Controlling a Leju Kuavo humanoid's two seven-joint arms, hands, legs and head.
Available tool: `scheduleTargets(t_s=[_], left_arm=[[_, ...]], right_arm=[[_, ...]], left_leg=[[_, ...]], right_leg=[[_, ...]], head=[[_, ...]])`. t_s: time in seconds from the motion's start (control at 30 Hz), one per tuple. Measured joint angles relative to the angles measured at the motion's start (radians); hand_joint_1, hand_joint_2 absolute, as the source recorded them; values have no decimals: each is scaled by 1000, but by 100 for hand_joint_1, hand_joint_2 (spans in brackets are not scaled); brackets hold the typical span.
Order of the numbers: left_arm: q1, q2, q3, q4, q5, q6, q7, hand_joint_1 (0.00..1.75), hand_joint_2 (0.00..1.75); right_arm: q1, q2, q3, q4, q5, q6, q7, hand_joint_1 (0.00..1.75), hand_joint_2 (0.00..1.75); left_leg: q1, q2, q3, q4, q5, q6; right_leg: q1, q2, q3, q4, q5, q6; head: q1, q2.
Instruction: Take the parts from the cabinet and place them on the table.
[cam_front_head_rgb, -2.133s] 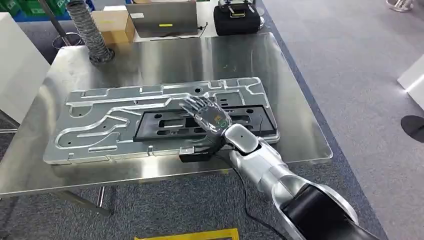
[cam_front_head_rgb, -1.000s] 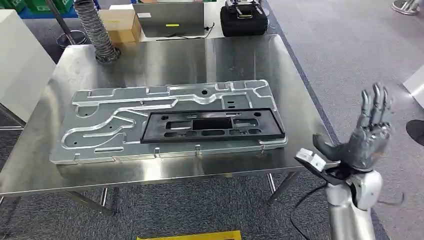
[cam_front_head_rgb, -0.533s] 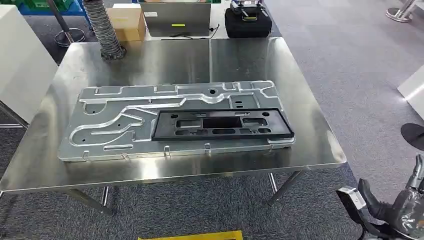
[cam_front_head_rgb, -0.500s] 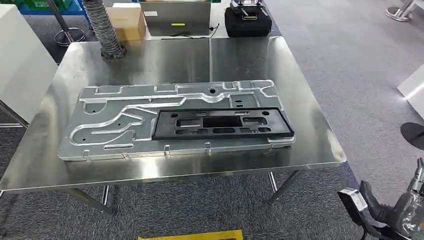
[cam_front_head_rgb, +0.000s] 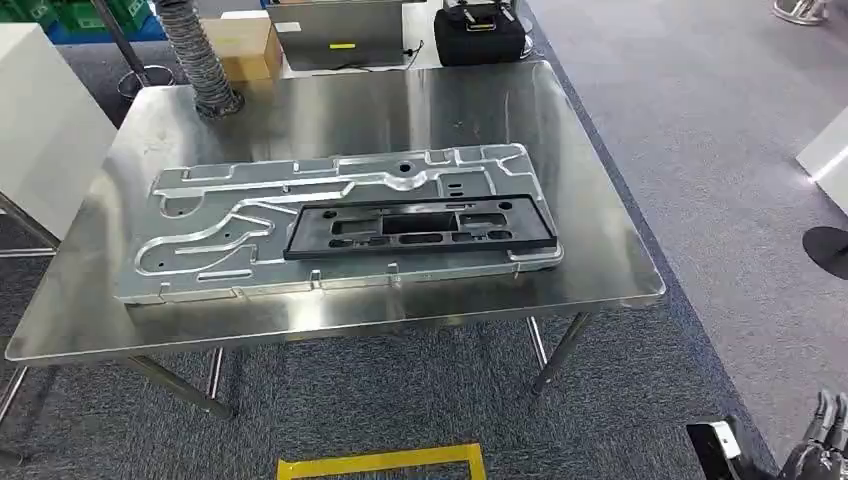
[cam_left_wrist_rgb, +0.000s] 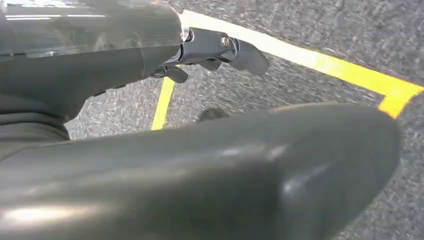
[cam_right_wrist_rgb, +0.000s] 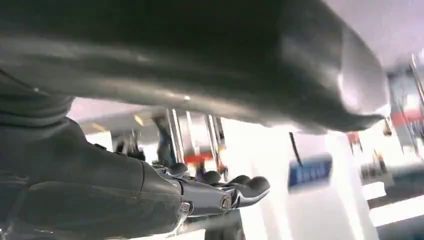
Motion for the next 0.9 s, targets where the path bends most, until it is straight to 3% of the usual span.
scheduleTargets(t_s=[0.03,0.07,0.13,0.17,0.2,0.3,0.33,0.37,0.4,0.47,0.5,0.53,0.57,0.63,0.67,0.7,0.73,0.8,0.83,0.87,0.9], left_arm=[[0,0,0,0,-1,-1,1,0,0],[2,0,0,0,-2,-3,1,0,0],[1,0,0,0,-3,-10,0,0,0],[-1,0,0,0,-5,-13,-1,0,0],[-4,0,0,0,-6,-16,-1,0,0],[2,-2,0,0,-10,-19,-3,0,0],[4,-3,0,0,-10,-19,-3,0,0],[0,-6,0,0,-10,-19,-3,0,0],[-2,-6,0,0,-10,-19,-4,0,0],[0,-6,0,0,-10,-19,-4,0,0],[1,-6,0,0,-10,-21,-4,0,0],[1,-6,0,0,-11,-23,-4,0,0],[0,-7,0,0,-14,-28,-4,0,0],[0,-7,0,0,-21,-37,-4,0,0],[-1,-8,0,0,-26,-40,-4,0,0],[-2,-8,-1,0,-29,-42,-4,0,0],[-2,-11,-2,0,-31,-42,-3,0,0],[-4,-11,-2,0,-35,-42,-1,0,0],[0,-11,-2,0,-35,-42,-1,0,0],[-1,-11,-2,0,-36,-43,0,0,0],[1,-11,-2,0,-37,-45,0,0,0]], right_arm=[[-9,-2,-28,57,5,3,-3,0,0],[-20,-5,-55,121,6,0,-9,0,0],[-41,-27,-117,286,10,-13,-16,0,0],[-51,-38,-142,360,15,-16,-2,0,0],[-57,-48,-161,430,26,-20,25,0,0],[-72,-71,-209,614,50,-28,74,0,0],[-73,-78,-217,641,52,-29,78,0,0],[-75,-81,-226,680,54,-29,81,0,0],[-77,-90,-234,710,54,-31,82,0,0],[-86,-100,-244,751,55,-32,85,0,0],[-90,-102,-249,772,58,-31,94,0,0],[-93,-102,-252,791,63,-27,113,0,0],[-96,-104,-255,813,74,-18,138,0,0],[-102,-105,-257,853,94,4,212,0,0],[-108,-105,-258,872,95,16,246,0,0],[-115,-103,-260,891,96,31,278,0,0],[-121,-101,-261,907,99,45,299,0,0],[-121,-93,-264,943,105,86,343,0,0],[-120,-90,-266,959,103,116,369,0,0],[-125,-83,-271,974,95,147,390,0,0],[-129,-78,-276,985,86,188,413,0,0]], left_leg=[[0,0,14,11,-3,0],[0,0,54,-28,13,2],[-2,0,187,-209,71,11],[-3,0,248,-291,80,18],[-11,-1,251,-320,75,24],[-16,0,238,-310,93,42],[-12,3,230,-320,112,50],[-9,8,221,-323,127,57],[-8,9,203,-324,138,65],[-10,12,175,-323,158,67],[-10,13,161,-321,169,66],[-10,13,146,-319,179,64],[-10,13,131,-315,189,62],[-10,13,102,-305,206,56],[-10,13,91,-301,215,52],[-14,12,84,-298,221,45],[-13,14,83,-298,229,37],[-8,15,82,-303,248,24],[-11,14,79,-305,257,17],[-6,13,72,-290,230,13],[-6,12,56,-256,174,11]], right_leg=[[1,0,-12,2,9,1],[2,-1,-23,4,16,3],[3,-2,-45,13,29,9],[3,-3,-51,21,35,12],[10,-2,-59,27,39,18],[1,-1,-61,21,63,36],[3,3,-66,16,74,43],[-3,6,-75,28,42,48],[-4,6,-96,74,-20,54],[-9,5,-135,220,-135,65],[-10,5,-145,289,-165,69],[-10,5,-141,324,-160,70],[-11,5,-116,317,-130,71],[-12,5,-9,193,-61,66],[-11,6,65,95,-59,61],[-5,6,124,7,-94,53],[-3,7,135,-24,-102,45],[4,6,121,-18,-92,31],[1,5,115,-24,-79,21],[-3,-2,106,-26,-66,13],[-3,-2,92,-25,-57,4]], head=[[0,0],[0,0],[0,0],[0,0],[0,0],[0,0],[0,0],[0,0],[0,0],[0,0],[0,0],[0,0],[0,0],[0,0],[0,0],[0,0],[0,0],[0,0],[0,0],[0,0],[0,0]])
